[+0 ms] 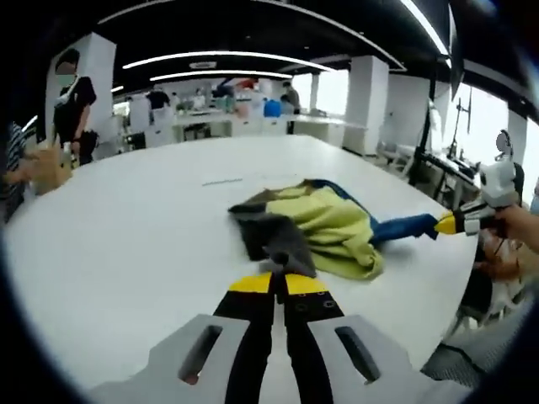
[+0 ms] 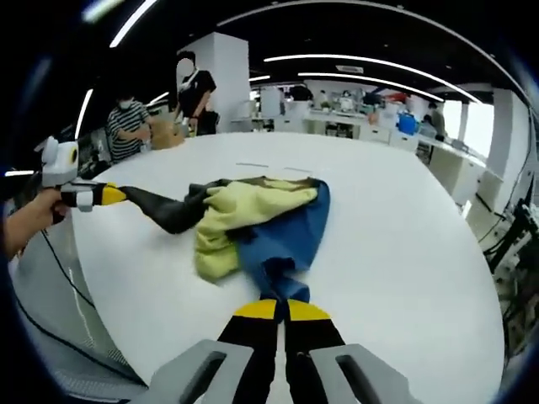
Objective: Fold the garment on the visible template until the final outline fits inside the template.
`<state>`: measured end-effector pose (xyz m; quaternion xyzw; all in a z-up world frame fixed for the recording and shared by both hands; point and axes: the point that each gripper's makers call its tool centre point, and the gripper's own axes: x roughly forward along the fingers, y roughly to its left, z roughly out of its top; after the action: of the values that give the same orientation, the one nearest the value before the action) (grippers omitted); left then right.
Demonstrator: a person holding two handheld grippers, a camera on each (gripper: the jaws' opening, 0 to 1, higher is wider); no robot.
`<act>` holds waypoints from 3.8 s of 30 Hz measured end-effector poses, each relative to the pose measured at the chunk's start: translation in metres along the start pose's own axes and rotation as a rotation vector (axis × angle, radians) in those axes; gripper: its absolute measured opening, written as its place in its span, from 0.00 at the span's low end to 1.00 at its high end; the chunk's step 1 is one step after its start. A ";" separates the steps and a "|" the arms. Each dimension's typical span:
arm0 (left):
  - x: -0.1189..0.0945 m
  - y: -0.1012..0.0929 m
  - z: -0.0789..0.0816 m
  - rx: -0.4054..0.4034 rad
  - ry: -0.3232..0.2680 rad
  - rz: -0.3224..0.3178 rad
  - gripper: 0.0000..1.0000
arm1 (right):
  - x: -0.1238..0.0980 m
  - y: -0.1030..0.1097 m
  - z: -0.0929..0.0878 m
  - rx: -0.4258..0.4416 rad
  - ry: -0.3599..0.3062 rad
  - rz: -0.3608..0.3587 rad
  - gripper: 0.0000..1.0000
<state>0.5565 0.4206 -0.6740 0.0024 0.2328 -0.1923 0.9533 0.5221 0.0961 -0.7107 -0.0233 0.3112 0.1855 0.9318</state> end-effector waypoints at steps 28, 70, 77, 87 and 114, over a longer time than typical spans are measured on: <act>-0.041 0.126 0.001 -0.097 -0.049 0.323 0.01 | -0.010 -0.098 0.025 0.055 0.072 -0.096 0.00; -0.034 0.235 -0.059 0.163 0.214 0.504 0.00 | -0.003 -0.233 -0.015 0.155 0.340 -0.223 0.00; -0.032 0.238 -0.055 0.172 0.216 0.510 0.01 | -0.001 -0.252 -0.024 0.138 0.396 -0.277 0.00; -0.032 0.239 -0.055 0.163 0.219 0.509 0.01 | -0.004 -0.274 -0.033 0.130 0.427 -0.355 0.00; -0.023 0.155 -0.031 0.142 0.106 0.232 0.60 | 0.000 -0.188 0.009 0.079 0.205 -0.078 0.63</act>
<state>0.5809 0.5753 -0.7050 0.1070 0.2670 -0.0966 0.9529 0.5951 -0.0772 -0.7171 -0.0174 0.4107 0.1334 0.9018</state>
